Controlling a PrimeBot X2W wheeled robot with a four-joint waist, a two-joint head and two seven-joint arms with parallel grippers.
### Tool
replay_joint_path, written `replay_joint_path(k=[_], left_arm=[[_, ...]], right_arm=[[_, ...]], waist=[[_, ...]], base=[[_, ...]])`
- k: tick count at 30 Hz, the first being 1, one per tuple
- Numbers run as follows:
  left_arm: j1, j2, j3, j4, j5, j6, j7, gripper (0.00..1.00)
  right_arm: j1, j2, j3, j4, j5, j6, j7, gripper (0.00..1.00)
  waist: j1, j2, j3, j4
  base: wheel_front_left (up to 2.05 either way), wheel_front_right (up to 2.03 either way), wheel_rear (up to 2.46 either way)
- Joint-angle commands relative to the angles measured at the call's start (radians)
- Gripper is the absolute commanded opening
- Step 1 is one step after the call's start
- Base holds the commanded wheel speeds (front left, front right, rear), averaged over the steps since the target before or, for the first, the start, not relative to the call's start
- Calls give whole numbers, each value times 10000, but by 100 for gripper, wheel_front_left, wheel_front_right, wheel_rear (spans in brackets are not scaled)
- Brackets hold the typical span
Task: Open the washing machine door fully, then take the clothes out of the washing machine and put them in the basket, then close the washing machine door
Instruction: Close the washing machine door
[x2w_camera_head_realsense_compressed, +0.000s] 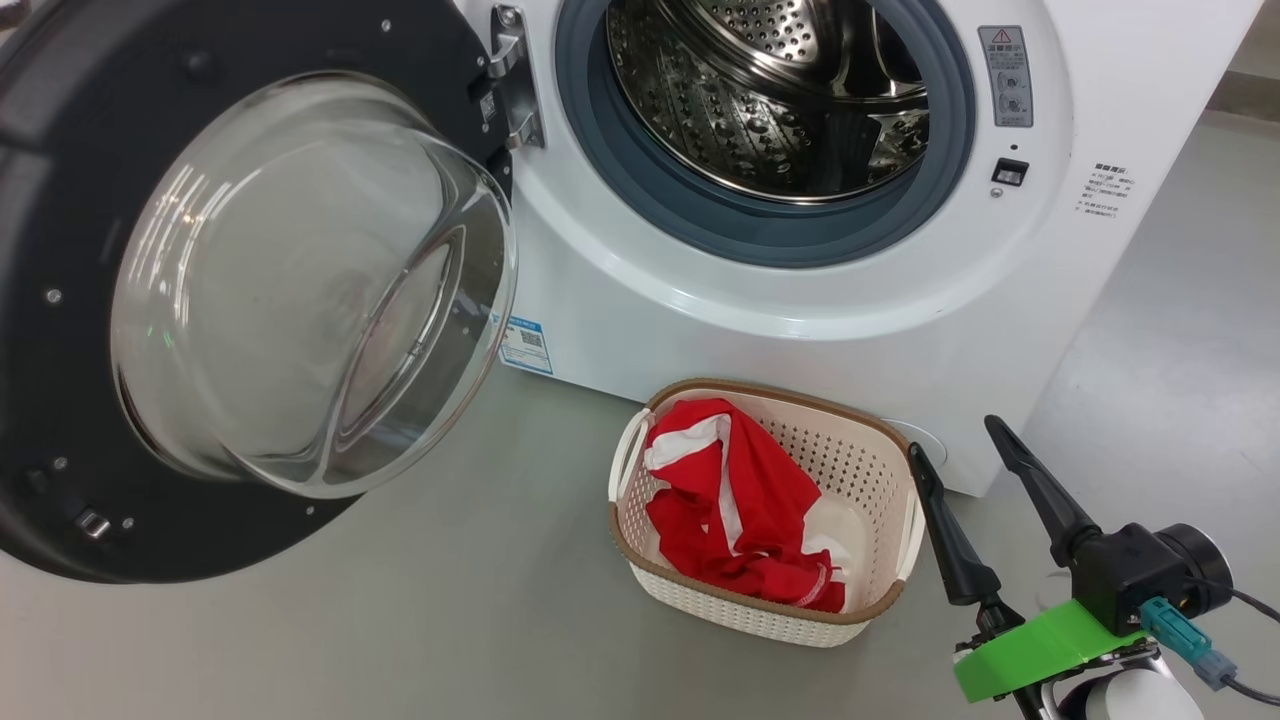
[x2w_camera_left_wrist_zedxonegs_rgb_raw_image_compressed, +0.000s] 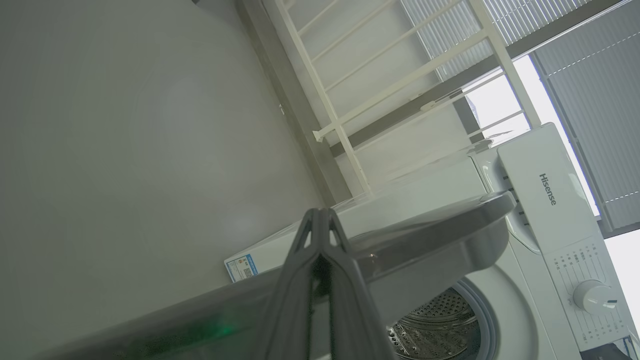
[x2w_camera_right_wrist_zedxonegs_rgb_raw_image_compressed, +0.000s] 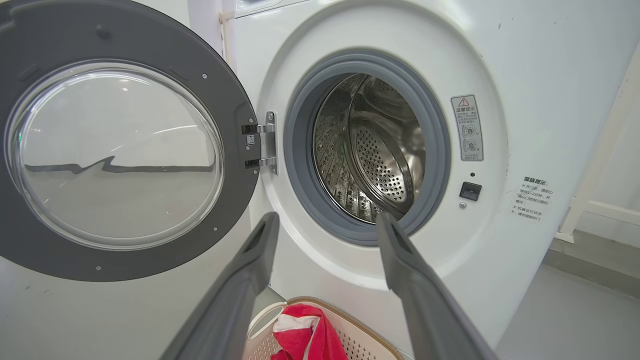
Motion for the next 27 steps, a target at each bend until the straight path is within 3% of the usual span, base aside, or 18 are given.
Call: replay_joint_path(k=[1, 14, 27], left_arm=[[26, 512, 166, -231, -145, -174, 210, 0], [506, -50, 160, -645, -784, -551, 1262, 0], [1156, -1008, 235, -2058, -1638, -595, 2415, 0]], right_arm=[[-307, -64, 285, -249, 111, 62, -63, 100], [-242, 44, 285, -147, 194, 62, -63, 100], [-136, 151, 291, -108, 218, 62, -63, 100]], waist=[[-1, 0, -10, 4], [-1, 0, -161, 206], [-1, 0, -281, 294]], base=[[0, 0, 0], [0, 0, 0], [0, 0, 0]])
